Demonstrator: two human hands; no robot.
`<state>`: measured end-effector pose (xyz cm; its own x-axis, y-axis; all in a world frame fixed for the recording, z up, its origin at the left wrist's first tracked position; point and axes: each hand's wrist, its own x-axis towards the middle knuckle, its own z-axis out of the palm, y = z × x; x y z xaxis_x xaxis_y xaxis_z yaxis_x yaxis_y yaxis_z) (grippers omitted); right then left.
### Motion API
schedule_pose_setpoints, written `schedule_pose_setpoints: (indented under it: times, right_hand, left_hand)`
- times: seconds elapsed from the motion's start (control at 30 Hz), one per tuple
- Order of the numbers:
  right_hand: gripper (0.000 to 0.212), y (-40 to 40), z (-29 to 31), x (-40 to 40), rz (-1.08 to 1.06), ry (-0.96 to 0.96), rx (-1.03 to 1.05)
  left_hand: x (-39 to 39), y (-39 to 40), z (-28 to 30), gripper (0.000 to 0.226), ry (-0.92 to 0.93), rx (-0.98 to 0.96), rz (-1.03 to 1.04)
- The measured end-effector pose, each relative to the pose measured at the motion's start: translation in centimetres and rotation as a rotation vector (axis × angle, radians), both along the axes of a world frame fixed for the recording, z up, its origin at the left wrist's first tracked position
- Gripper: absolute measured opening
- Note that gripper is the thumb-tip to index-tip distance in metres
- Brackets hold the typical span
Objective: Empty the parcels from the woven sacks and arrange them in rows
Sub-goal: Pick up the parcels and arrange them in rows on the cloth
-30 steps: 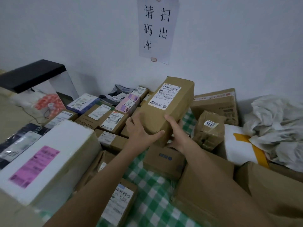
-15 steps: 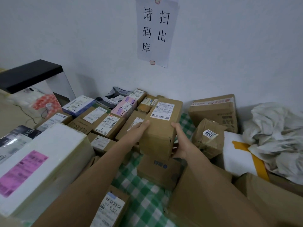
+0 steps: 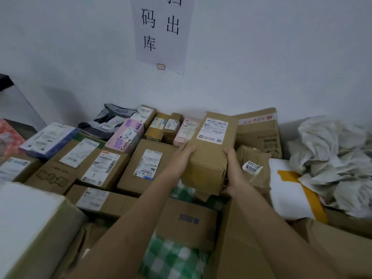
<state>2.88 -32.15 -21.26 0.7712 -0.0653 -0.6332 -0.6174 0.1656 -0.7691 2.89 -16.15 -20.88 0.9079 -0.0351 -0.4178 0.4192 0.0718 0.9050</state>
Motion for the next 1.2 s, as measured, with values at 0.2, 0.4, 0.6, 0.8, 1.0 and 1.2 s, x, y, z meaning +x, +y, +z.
schedule_pose_setpoints:
  times: [0.2,0.4,0.6,0.8,1.0,1.2]
  right_hand:
    - [0.074,1.7,-1.5,0.3,0.040,-0.041,-0.101]
    - [0.066,3.1,-0.7,2.1,0.163,0.045,-0.097]
    - [0.061,2.2,0.0,3.2,0.099,0.006,-0.075]
    - [0.091,2.8,-1.9,3.4,0.024,-0.041,-0.120]
    - [0.067,2.9,-2.3,3.4,0.033,-0.045,-0.113]
    - [0.061,1.3,-3.5,3.6,-0.024,-0.037,-0.053]
  left_hand:
    - [-0.1,1.8,-2.3,0.030,0.025,-0.036,0.075]
    - [0.3,2.5,-2.6,0.045,-0.013,0.069,0.125]
    - [1.8,1.5,-1.6,0.049,-0.051,0.142,0.007]
    - [2.0,1.9,-2.5,0.047,-0.034,0.096,-0.002]
    - [2.3,2.6,-2.8,0.048,-0.059,0.076,-0.031]
    - [2.6,2.6,-3.3,0.054,-0.086,0.090,-0.048]
